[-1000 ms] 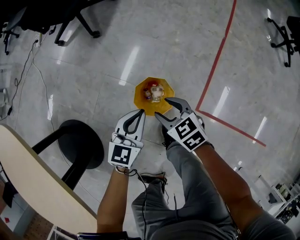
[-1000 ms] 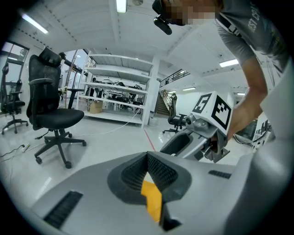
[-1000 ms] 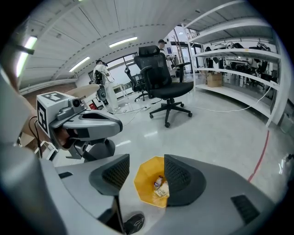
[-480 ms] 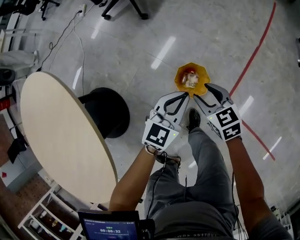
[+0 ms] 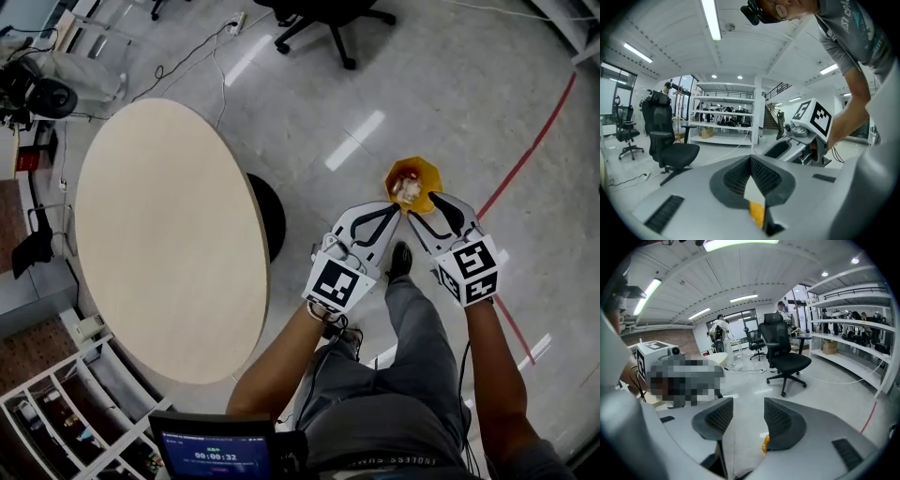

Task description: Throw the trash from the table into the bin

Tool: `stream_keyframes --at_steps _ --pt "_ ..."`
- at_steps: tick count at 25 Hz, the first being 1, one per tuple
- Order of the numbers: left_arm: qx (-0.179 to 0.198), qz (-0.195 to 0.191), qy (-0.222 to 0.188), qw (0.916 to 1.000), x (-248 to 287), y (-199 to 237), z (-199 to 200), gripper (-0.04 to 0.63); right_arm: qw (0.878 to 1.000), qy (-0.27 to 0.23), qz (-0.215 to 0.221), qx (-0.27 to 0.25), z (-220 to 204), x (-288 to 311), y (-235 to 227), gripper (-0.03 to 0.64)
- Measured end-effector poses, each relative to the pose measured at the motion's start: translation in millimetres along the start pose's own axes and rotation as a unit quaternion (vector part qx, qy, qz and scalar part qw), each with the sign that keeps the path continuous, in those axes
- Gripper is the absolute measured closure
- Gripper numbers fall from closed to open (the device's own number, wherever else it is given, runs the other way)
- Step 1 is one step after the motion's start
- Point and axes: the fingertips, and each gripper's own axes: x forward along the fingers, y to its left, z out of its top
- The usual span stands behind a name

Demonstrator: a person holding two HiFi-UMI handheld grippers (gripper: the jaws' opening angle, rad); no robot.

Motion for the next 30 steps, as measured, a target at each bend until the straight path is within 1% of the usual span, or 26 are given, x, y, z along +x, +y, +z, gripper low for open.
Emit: stream_keyframes --at_steps 1,2,3,5,6,10,13,16,18,19,22,25,28,30 --pt "0.004 0.005 -0.007 1.0000 -13 0 11 0.562 1.000 -0.006 0.003 -0.008 13 -5 12 0.403" --pt "0.009 0.012 -0.014 0.9998 -27 1 22 0.563 1.000 -0.013 0.004 -0.017 26 -10 25 0.426" --pt "0.017 0.018 -0.022 0.9995 -42 1 34 0.563 0.999 -0.020 0.004 -0.026 40 -16 38 0.484" --pt "0.049 0.028 -0.035 0.9978 -77 -1 57 0.561 0.998 -0.038 0.007 -0.042 67 -29 69 0.574" --pt "0.064 0.033 -0.040 0.9966 -95 -3 68 0.563 0.998 -0.047 0.011 -0.049 80 -36 86 0.607" --pt "0.090 0.066 -0.059 0.9920 -159 -5 94 0.563 0.993 -0.080 0.035 -0.076 118 -50 144 0.609" --pt "0.109 0.096 -0.074 0.9866 -213 -10 116 0.563 0.989 -0.106 0.051 -0.093 146 -68 188 0.609" --pt "0.128 0.127 -0.090 0.9795 -294 -23 159 0.562 0.982 -0.131 0.068 -0.114 190 -107 259 0.609" --pt "0.138 0.147 -0.095 0.9749 -346 -30 180 0.562 0.977 -0.147 0.084 -0.130 216 -126 308 0.609" --pt "0.143 0.156 -0.097 0.9725 -368 -31 184 0.561 0.974 -0.155 0.093 -0.139 223 -130 330 0.609" --pt "0.155 0.182 -0.098 0.9661 -421 -35 176 0.562 0.963 -0.177 0.121 -0.162 231 -129 388 0.609" --pt "0.164 0.209 -0.101 0.9587 -484 -50 176 0.561 0.952 -0.196 0.146 -0.186 240 -140 455 0.609" --pt "0.170 0.240 -0.111 0.9494 -553 -69 182 0.563 0.939 -0.214 0.175 -0.203 250 -161 528 0.609" --pt "0.171 0.262 -0.123 0.9418 -591 -74 190 0.562 0.930 -0.222 0.201 -0.213 258 -172 568 0.609"
